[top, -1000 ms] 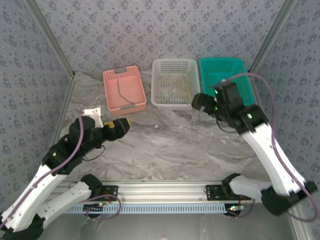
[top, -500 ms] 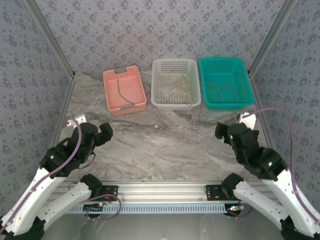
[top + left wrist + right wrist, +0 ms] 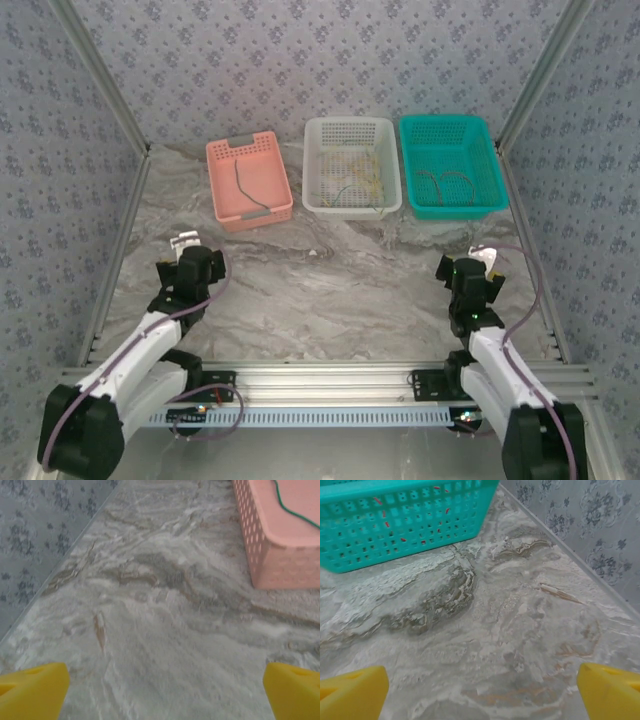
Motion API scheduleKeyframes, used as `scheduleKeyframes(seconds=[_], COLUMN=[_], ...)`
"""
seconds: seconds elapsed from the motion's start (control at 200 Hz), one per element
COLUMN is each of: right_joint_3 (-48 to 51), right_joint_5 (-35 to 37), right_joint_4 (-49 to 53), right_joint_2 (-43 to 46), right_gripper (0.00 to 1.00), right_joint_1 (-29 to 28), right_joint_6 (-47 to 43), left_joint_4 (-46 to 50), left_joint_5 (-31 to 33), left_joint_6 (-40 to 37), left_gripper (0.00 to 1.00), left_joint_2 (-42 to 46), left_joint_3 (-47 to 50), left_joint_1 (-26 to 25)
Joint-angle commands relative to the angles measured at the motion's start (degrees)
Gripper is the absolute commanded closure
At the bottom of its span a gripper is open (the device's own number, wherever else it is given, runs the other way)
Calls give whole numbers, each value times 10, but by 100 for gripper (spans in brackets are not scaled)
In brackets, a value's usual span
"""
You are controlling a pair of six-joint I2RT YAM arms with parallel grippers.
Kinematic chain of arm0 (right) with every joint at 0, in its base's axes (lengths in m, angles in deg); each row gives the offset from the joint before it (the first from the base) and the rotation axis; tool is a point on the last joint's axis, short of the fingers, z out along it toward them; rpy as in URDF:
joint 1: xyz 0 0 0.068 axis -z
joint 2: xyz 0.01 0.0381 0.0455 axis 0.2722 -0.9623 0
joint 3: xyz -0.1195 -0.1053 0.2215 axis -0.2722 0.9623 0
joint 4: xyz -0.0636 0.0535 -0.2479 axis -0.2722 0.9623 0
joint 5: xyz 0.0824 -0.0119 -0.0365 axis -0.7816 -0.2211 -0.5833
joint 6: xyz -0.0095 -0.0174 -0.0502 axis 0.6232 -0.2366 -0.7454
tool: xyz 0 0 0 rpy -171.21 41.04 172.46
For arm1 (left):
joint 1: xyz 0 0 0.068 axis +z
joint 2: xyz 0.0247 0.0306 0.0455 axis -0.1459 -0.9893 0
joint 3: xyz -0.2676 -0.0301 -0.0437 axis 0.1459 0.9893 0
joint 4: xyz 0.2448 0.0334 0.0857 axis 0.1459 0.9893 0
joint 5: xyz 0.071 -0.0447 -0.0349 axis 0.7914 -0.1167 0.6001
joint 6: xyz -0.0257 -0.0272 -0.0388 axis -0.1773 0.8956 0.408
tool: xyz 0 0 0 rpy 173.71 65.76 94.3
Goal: Untangle the cables
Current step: Reset both arms
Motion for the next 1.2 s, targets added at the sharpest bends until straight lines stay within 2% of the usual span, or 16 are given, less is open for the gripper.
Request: scheduleKeyframes(seconds=[0.0,0.16,0.21,0.245,0.34,0.47,0.535,0.61,0.64,0.7,0.725,0.755,0.779,0.834,0.894,1.194], right_joint_3=[21,14,-12,-27,-27,-14,-37,-31,-33,-72,-71,-67,-71,-84,-90,-106], right_joint_5=[-57,-101,-137,-139,-168,-196,-182,-183,-198,-209,-216,-222,-224,-212,-187,-165], right_joint_4=[-217,-365,-349,-316,-365,-491,-426,-542,-558,-413,-444,-480,-458,-412,-404,-387], right_joint_2=[-68,-193,-211,-218,-246,-334,-323,-412,-424,-379,-396,-411,-402,-396,-395,-402], right_gripper=[1,1,1,1,1,1,1,1,1,1,1,1,1,1,1,1], right_joint_1=[25,50,61,64,79,111,81,63,64,65,65,65,64,64,56,42], right_joint_6=[-7,-12,-28,-38,-59,-47,-80,-101,-106,-108,-111,-114,-116,-111,-112,-122], left_joint_4=[-177,-323,-366,-350,-388,-364,-366,-394,-439,-584,-634,-579,-521,-584,-505,-516], left_joint_5=[-55,-94,-98,-114,-123,-145,-152,-161,-166,-190,-197,-197,-198,-196,-197,-205], left_joint_6=[-69,-69,-73,-76,-68,-81,-100,-119,-117,-103,-104,-96,-91,-98,-84,-88], left_gripper=[1,1,1,1,1,1,1,1,1,1,1,1,1,1,1,1], left_joint_2=[-44,-142,-172,-181,-216,-261,-276,-291,-309,-379,-396,-373,-352,-382,-362,-370], left_joint_3=[-5,37,44,32,23,-21,-32,-29,-15,25,36,26,15,20,-1,-2], left_joint_1=[35,96,101,102,111,127,128,131,138,163,167,167,168,169,173,175])
